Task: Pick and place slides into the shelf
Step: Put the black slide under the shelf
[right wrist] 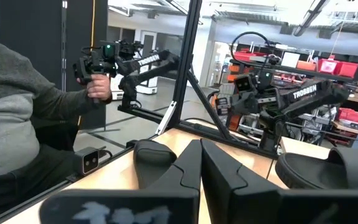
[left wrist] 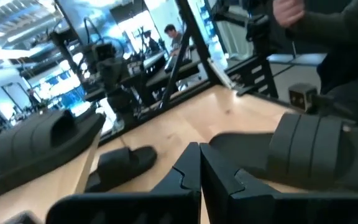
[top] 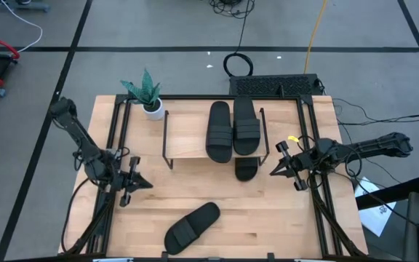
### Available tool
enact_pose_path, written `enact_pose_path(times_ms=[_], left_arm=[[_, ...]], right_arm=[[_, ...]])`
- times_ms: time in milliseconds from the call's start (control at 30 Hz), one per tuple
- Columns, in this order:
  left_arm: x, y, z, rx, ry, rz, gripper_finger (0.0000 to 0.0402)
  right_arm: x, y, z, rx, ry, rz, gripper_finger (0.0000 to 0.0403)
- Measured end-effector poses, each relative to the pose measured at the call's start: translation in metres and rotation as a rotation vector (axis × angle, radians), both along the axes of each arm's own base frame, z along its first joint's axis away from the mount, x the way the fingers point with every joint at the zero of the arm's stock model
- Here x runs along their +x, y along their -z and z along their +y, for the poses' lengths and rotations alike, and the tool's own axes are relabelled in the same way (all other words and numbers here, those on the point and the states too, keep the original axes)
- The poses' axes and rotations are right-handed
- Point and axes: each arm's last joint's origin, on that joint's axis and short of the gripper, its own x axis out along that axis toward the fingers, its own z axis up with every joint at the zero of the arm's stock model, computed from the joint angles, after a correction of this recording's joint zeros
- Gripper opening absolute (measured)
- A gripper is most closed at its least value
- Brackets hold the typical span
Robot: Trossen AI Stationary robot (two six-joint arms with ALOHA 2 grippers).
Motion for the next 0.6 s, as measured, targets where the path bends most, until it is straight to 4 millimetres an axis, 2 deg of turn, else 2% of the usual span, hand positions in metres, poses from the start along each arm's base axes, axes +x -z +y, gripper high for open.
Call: enact_pose_path(times_ms=[133,267,433,600], left_arm=[[0.003,-0.002,-0.015,-0.032,0.017,-0.032,0.0],[0.01,-0.007,-0.035,-0.019,-0.017,0.008,0.0],[0.029,-0.026,-0.072,-0.028,-0.082,0.06,0.0],[0.048,-0.043,-0.107,-0.043,-0.244,0.136,0.0]], right_arm=[[0.0,0.001,0.0,0.005,-0.001,0.01,0.0],[0.0,0.002,0.0,0.004,-0.001,0.025,0.0],[0.0,0.002,0.0,-0.001,-0.001,0.026,0.0],[0.0,-0.002,0.0,-0.015,0.002,-0.033,0.0]])
